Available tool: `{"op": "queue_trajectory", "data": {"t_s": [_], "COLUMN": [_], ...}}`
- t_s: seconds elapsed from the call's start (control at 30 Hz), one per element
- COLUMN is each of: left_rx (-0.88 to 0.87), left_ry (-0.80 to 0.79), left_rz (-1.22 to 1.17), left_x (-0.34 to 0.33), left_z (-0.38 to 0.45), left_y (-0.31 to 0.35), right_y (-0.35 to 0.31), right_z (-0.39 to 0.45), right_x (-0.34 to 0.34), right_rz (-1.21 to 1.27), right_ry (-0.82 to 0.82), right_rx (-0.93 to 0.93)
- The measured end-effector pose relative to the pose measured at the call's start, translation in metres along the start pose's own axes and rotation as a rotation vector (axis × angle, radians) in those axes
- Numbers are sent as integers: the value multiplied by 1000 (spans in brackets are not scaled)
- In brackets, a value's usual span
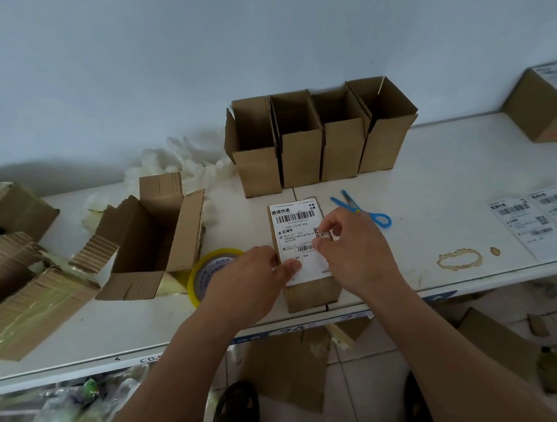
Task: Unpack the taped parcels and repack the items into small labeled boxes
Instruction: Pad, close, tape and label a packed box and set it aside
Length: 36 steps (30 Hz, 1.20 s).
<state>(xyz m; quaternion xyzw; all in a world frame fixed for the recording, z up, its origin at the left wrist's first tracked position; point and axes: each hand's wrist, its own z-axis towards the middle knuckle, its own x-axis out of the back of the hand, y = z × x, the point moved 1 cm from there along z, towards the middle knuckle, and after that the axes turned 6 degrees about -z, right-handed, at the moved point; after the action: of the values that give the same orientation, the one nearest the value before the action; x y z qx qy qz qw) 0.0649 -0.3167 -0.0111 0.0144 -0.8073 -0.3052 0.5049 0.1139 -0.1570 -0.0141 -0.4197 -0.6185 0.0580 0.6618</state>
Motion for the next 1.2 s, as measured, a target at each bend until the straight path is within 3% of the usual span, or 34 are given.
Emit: {"op": "queue_trajectory", "data": {"t_s": [0.3,0.43,0.6,0.93,1.2], "left_rx": [47,64,53,87,163], "left_ry": [22,-8,-76,-114,-74], "left_rz": [-35,-61,-39,-112,-410], "left_x": [0,2,0,-6,-12], "left_z": [-4,-4,-5,1,-2], "left_y": [1,5,7,-2,3], "right_y": [-5,-26,-38,-30,-32], "right_z": [7,32,52,67,69], "right_x": [11,5,-16,-29,-17], "right_rz": [7,-193,-468,-310,-223], "right_ry": [16,19,-103,-83,-158], "right_rx": [3,133,218,147,107]}}
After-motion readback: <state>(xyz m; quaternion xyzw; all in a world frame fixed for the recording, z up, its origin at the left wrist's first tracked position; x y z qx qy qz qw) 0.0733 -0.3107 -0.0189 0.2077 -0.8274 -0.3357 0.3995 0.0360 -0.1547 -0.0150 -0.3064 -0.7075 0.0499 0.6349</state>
